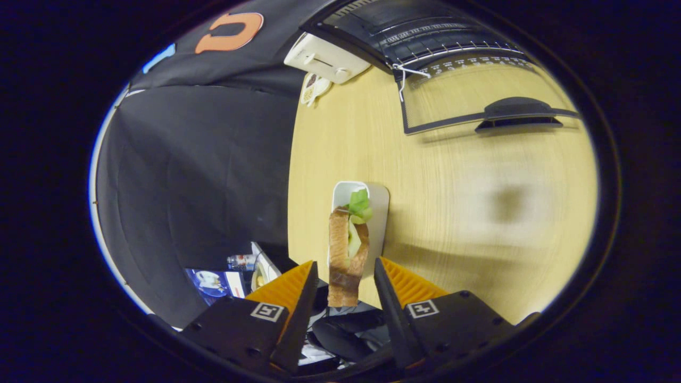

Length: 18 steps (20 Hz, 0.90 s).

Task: Open the toaster oven, put the food inside, and close the toaster oven door.

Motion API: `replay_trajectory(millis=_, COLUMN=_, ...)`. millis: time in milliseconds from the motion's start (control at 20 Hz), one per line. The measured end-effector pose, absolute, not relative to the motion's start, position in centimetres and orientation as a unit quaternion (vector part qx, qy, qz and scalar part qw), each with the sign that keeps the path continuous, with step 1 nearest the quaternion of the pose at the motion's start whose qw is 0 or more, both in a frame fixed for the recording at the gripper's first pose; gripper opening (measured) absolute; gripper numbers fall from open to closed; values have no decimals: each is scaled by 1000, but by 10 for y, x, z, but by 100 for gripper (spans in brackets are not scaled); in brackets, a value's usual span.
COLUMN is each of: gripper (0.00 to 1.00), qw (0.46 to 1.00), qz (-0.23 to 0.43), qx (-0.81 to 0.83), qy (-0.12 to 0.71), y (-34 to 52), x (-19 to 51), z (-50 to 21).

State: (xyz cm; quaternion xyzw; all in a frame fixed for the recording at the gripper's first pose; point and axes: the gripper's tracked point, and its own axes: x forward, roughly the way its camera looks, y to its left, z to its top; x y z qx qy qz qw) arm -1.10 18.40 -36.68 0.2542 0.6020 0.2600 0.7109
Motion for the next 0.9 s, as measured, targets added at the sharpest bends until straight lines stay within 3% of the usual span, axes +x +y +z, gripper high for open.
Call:
replay_trajectory(millis=200, gripper=40, qw=705, qz=257, qx=263, qy=606, y=185, x=-10, z=-365)
replay_trajectory(millis=450, gripper=30, qw=710, qz=266, qx=264, qy=597, y=184, x=-9, z=-349)
replay_trajectory(millis=900, gripper=28, qw=714, qz=332, qx=365, qy=496, y=158, x=5, z=-221)
